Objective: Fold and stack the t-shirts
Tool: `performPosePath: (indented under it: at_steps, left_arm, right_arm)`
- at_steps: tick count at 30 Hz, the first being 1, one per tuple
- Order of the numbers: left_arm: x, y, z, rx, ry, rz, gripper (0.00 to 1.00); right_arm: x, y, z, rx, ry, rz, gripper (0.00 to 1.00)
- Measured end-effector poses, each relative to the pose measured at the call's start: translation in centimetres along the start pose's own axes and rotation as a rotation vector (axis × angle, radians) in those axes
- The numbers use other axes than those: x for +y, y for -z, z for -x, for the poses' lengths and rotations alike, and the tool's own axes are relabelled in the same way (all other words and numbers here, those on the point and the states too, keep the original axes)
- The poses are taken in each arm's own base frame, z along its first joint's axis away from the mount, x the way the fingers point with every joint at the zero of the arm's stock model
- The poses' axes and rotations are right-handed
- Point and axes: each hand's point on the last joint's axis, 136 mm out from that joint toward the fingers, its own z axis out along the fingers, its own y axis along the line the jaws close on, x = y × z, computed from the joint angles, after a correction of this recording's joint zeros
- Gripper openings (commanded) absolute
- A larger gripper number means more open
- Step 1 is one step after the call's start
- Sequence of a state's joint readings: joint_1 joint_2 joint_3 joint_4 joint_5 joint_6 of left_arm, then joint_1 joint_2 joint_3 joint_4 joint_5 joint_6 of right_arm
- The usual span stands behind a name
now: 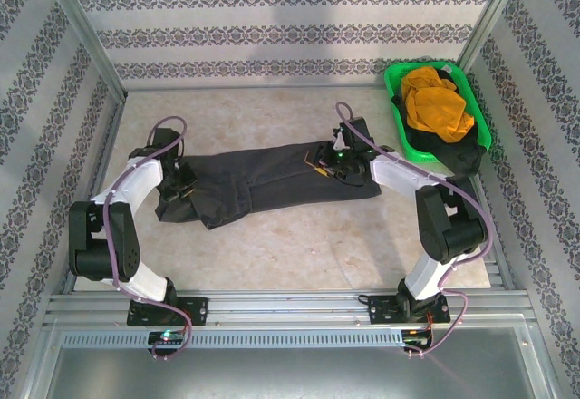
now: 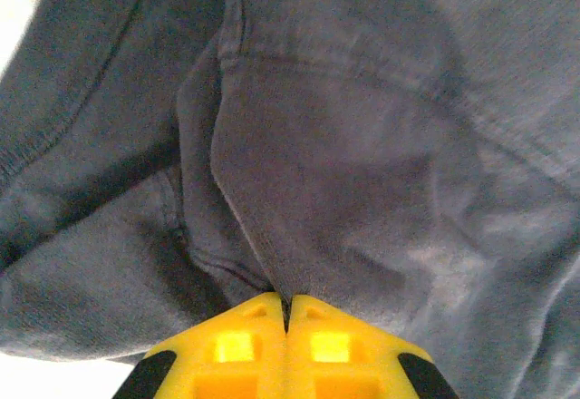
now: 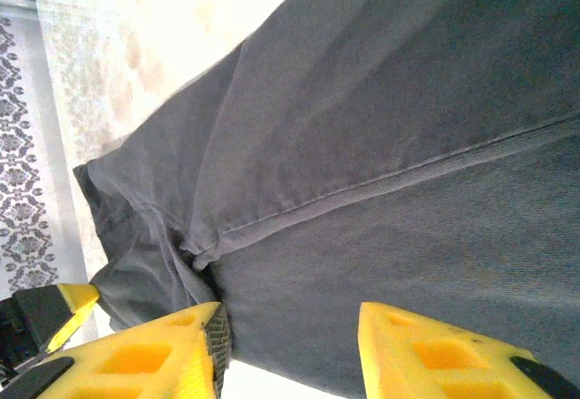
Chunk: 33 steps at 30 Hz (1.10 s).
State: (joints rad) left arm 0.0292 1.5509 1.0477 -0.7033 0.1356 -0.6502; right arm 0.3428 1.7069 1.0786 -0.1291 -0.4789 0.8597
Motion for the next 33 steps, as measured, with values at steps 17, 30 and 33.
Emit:
performPosePath:
  at_steps: [17, 30, 33]
  left_arm:
    - [-0.3, 0.1, 6.8, -0.068, -0.018, 0.035, 0.00]
    - [1.9, -5.0, 7.8, 0.003, -0.076, 0.186, 0.15]
    - [2.3, -5.2, 8.0, -0.003, -0.086, 0.211, 0.32]
  right_arm:
    - [-4.8, 2.5, 3.5, -0.095, -0.088, -0.126, 0.38]
    - [-6.4, 4.2, 6.9, -0.185, -0.101, -0.208, 0.23]
    - [-7.2, 4.2, 7.6, -0.192, -0.109, -0.244, 0.23]
